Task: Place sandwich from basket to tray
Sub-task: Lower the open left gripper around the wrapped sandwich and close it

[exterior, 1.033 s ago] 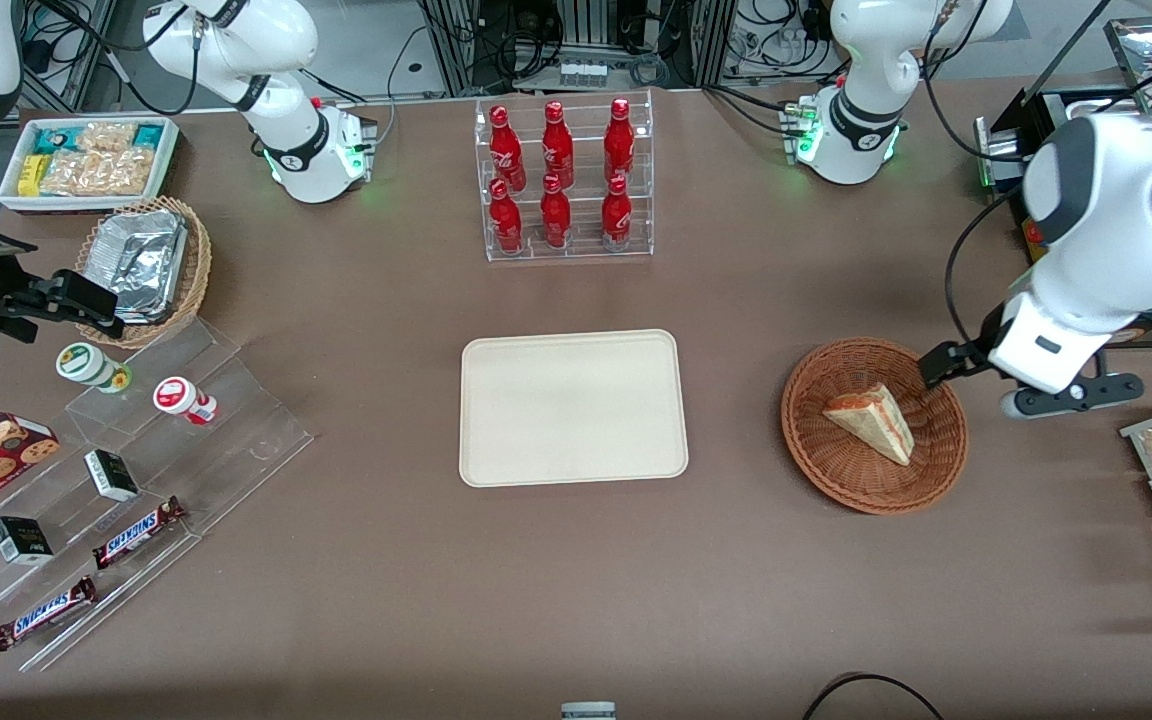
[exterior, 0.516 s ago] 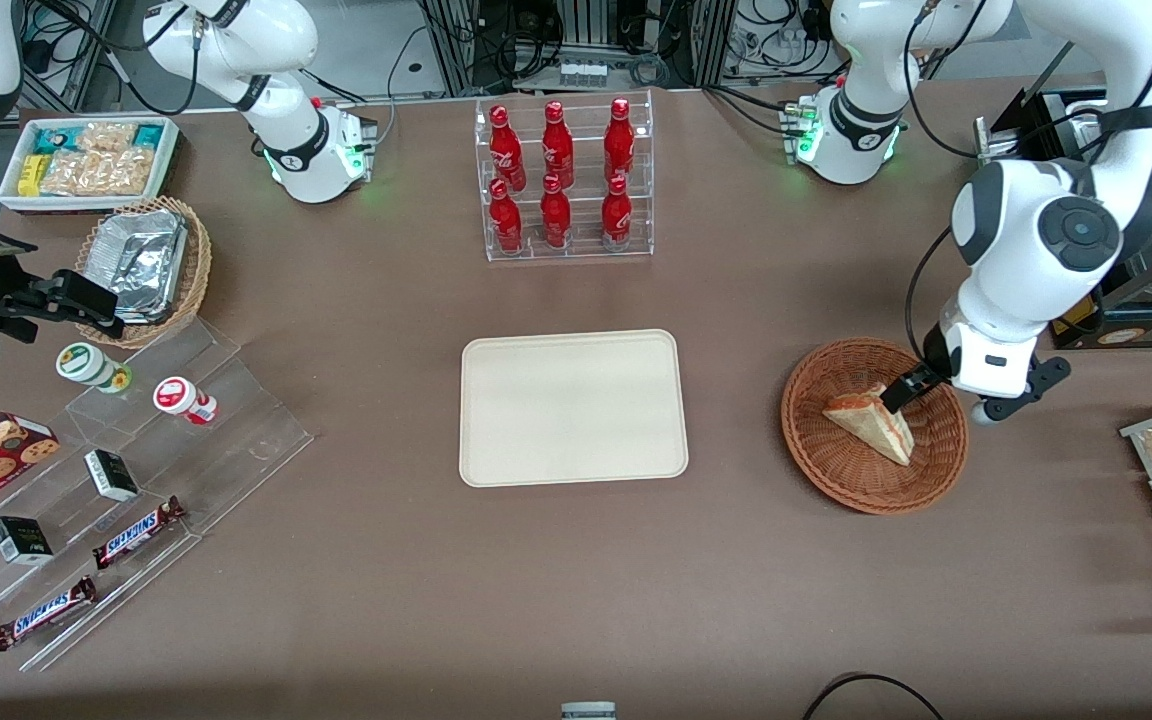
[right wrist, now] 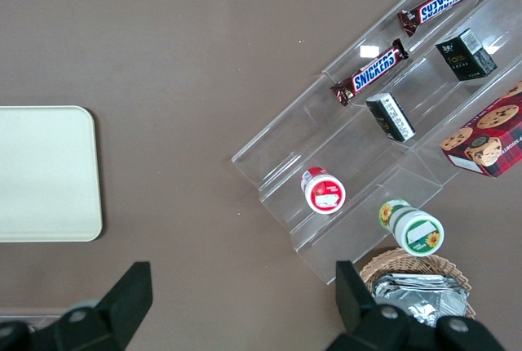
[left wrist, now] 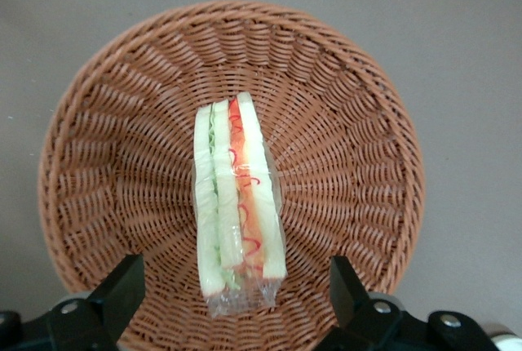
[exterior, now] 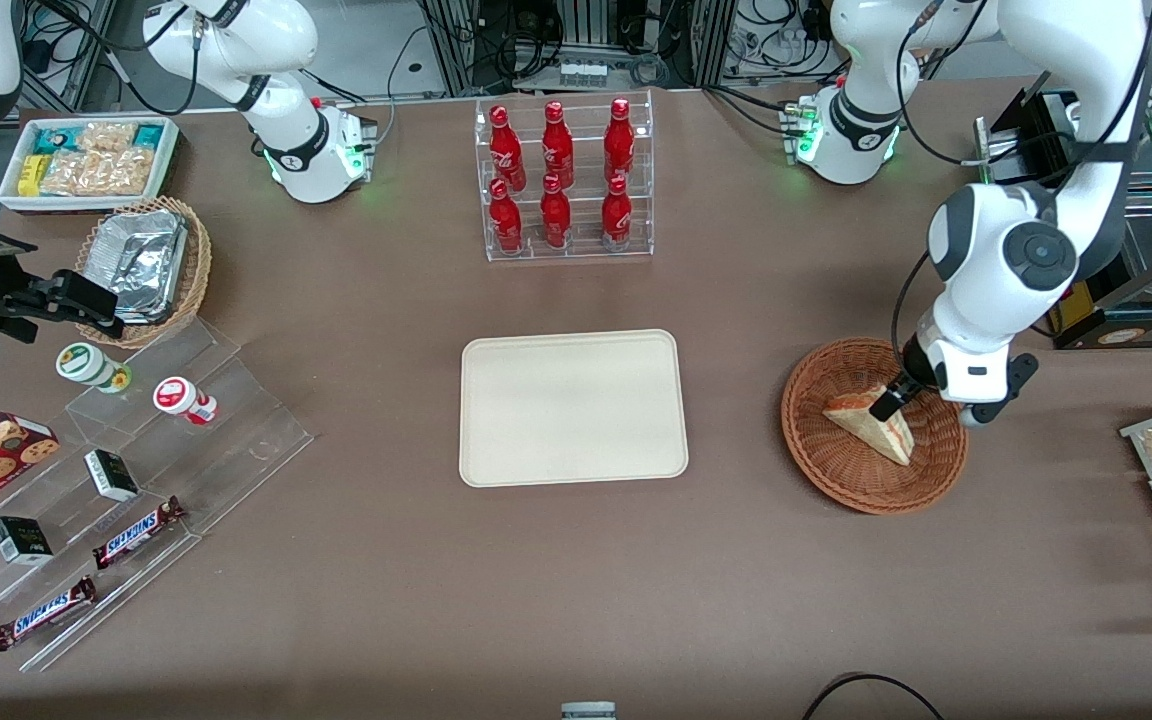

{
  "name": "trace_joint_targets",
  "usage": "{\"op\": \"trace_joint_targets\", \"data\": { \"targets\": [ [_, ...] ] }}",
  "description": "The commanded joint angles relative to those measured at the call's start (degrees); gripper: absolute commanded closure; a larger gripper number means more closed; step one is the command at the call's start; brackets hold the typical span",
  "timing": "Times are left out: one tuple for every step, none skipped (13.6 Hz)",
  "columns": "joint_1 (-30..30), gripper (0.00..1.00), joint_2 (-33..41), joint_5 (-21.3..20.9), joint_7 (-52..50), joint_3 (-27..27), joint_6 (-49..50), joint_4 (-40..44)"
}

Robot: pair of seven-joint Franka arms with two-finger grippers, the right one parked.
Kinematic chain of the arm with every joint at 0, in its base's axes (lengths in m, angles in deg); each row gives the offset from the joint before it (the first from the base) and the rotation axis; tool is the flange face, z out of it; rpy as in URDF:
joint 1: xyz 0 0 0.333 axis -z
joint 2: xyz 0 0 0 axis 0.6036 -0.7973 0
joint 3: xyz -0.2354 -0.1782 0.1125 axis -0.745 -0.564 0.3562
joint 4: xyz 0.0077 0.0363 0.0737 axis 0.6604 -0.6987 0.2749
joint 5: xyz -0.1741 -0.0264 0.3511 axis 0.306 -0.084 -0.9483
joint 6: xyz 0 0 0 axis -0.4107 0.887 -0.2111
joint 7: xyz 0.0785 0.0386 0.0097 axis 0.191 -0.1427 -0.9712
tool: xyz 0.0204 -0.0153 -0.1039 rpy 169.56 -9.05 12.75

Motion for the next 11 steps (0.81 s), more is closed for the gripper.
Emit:
{"op": "trace_joint_targets", "data": {
  "targets": [
    [-0.52, 0.00, -2.69, -0.77, -2.98, -0.54, -4.45, -1.16],
    [-0.60, 0.00, -3.40, -0.77, -2.99, -0.54, -4.54, -1.16],
    [-0.61, 0.00, -4.01, -0.77, -2.99, -0.54, -4.98, -1.16],
    [-0.69, 0.01, -4.80, -0.77, -3.16, -0.54, -5.85, -1.16],
    [-0.78, 0.10, -5.59, -0.69, -3.25, -0.54, -6.12, -0.90],
    [-0.78, 0.34, -5.86, -0.68, -3.69, -0.54, -6.30, -0.81],
    [-0.78, 0.69, -5.78, -0.68, -3.95, -0.54, -6.30, -0.80],
    [-0.78, 1.00, -5.52, -0.68, -3.95, -0.54, -5.95, -0.54],
    [-0.78, 1.00, -5.25, -0.68, -3.78, -0.54, -5.86, -0.28],
    [-0.69, 1.00, -4.90, -0.68, -3.78, -0.54, -5.69, 0.24],
    [-0.43, 1.00, -4.12, -0.77, -3.61, -0.63, -4.56, 0.77]
  ]
}}
